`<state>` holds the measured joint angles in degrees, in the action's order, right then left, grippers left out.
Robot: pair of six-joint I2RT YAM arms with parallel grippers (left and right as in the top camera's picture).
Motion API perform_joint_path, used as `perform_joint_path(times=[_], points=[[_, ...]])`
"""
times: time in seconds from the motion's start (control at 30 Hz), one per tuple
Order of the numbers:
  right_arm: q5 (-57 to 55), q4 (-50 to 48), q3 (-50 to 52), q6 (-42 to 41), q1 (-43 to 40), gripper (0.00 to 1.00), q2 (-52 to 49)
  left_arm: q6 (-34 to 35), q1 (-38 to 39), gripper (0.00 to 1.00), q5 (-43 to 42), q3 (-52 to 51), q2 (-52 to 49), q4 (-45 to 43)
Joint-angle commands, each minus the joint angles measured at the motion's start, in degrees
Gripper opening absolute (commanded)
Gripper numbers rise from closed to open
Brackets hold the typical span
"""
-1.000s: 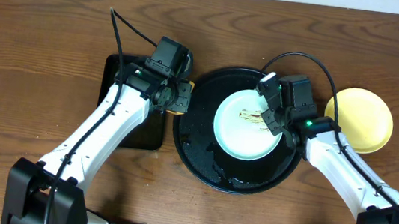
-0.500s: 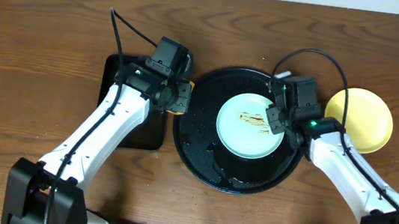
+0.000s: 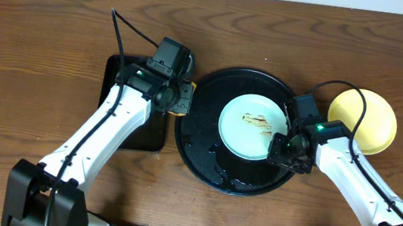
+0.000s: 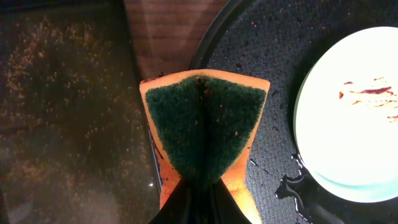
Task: Clean dirty plates on tray and stack at the side
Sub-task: 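Grasp the light-blue plate rim with the right gripper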
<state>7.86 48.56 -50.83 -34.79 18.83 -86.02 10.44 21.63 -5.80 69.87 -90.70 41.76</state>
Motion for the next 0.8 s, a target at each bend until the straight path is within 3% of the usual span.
perform_joint_path(times=[0.0,0.6,0.77], points=[[-1.4,-0.5,0.3,-7.1,-0.4,0.45,0.6,-0.3,-0.1,0.08,0.5,0.3,0.2,0.0],[0.1,-17.8,11.3,-16.1,4.5,0.42,0.5,-0.3,-0.1,0.08,0.5,0.3,0.2,0.0],[-1.4,-19.6,13.0,-18.6,5.5,0.27,0.5,-0.3,-0.1,0.08,0.5,0.3,0.2,0.0]])
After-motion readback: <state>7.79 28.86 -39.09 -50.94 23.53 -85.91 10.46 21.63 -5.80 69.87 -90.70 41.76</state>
